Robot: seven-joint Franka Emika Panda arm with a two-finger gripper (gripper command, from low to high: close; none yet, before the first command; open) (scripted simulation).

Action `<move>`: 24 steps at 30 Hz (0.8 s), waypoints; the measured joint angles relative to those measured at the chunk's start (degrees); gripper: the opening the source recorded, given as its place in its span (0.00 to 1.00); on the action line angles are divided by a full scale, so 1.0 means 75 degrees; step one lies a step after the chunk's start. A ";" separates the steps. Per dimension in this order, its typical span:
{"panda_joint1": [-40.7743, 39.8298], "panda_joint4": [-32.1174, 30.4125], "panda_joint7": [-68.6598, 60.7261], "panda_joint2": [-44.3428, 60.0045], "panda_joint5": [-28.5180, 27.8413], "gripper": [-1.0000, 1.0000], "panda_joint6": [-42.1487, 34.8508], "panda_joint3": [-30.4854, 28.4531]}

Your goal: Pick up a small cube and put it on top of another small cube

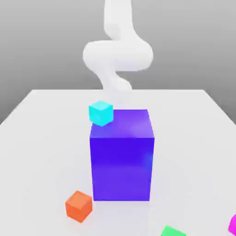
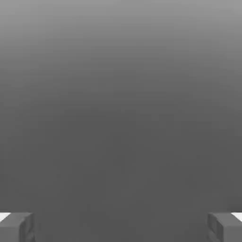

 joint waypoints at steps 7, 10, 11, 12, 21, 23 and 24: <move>0.0237 0.0275 0.0032 0.1975 -0.0226 0.50 0.0425 0.0635; 0.0349 0.0389 0.0084 0.2802 -0.0374 0.50 0.0602 0.0904; 0.0393 0.0428 0.0108 0.3079 -0.0432 0.50 0.0661 0.0988; 0.0435 0.0466 0.0133 0.3356 -0.0493 0.50 0.0720 0.1075; 0.1130 0.0817 0.0436 0.5870 -0.1150 0.50 0.1233 0.1628; 0.1284 0.0895 0.0497 0.6429 -0.1287 0.50 0.1346 0.1677; 0.1342 0.0933 0.0522 0.6710 -0.1352 0.50 0.1406 0.1723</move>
